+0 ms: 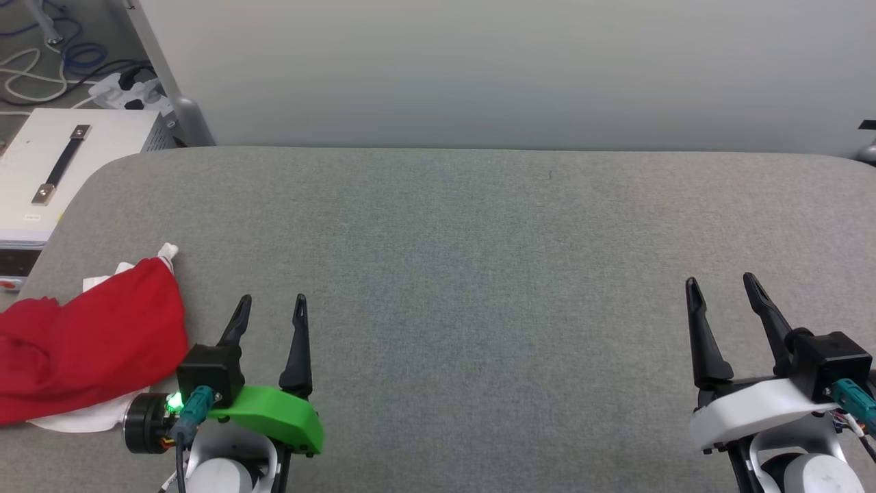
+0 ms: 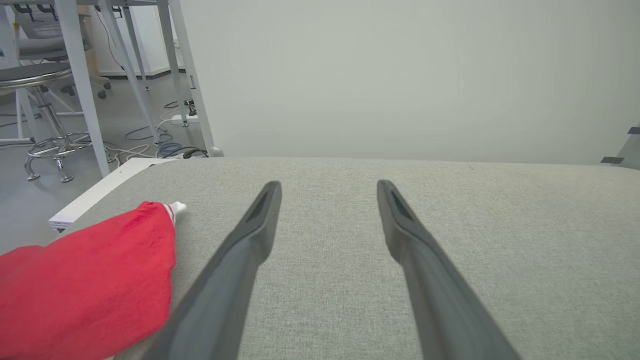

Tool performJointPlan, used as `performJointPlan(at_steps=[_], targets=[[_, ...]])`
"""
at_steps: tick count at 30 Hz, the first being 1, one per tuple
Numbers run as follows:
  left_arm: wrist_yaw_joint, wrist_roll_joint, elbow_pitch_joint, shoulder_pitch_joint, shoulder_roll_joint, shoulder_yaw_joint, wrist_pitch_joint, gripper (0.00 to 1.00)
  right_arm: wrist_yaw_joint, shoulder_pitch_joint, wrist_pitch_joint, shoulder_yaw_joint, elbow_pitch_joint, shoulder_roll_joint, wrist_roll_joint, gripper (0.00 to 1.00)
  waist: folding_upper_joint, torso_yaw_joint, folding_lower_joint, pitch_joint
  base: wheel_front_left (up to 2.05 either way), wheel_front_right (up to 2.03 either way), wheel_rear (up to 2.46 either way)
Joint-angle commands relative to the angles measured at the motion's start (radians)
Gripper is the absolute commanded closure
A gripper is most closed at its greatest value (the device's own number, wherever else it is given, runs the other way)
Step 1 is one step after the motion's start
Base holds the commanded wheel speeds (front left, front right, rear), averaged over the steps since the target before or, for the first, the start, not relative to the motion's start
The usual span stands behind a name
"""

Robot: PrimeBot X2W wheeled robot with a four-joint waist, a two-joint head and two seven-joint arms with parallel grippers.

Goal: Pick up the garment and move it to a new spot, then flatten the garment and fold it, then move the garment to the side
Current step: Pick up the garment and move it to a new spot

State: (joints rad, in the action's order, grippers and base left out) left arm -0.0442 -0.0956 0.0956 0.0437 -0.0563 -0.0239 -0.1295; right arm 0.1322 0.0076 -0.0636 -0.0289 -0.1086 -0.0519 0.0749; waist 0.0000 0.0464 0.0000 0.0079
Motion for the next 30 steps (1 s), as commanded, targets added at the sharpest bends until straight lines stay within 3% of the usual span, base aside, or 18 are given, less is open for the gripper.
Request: performJointPlan(at_steps=[1, 20, 22, 30], targets=[[-0.005, -0.008, 0.008, 0.017, 0.003, 0.004, -0.011, 0.0, -0.001, -0.017, -0.009, 0.004, -0.011, 0.001, -0.003, 0.0, 0.0, 0.015, 0.0, -0.001, 0.0, 0.0, 0.0], [-0.013, -0.025, 0.029, 0.032, 0.004, 0.046, -0.05, 0.0, -0.001, -0.035, -0.009, 0.082, -0.04, -0.005, -0.027, 0.0, 0.0, 0.205, 0.0, 0.013, 0.0, 0.0, 0.0], [-0.017, -0.035, 0.04, 0.034, 0.005, 0.054, -0.065, 0.0, -0.001, -0.048, -0.008, 0.105, -0.05, -0.023, -0.031, 0.0, 0.0, 0.277, 0.0, 0.017, 0.0, 0.0, 0.0], [-0.021, -0.048, 0.045, 0.036, 0.005, 0.062, -0.081, 0.0, -0.001, -0.058, -0.007, 0.134, -0.062, -0.035, -0.027, 0.0, 0.0, 0.352, 0.0, 0.022, 0.0, 0.0, 0.0]])
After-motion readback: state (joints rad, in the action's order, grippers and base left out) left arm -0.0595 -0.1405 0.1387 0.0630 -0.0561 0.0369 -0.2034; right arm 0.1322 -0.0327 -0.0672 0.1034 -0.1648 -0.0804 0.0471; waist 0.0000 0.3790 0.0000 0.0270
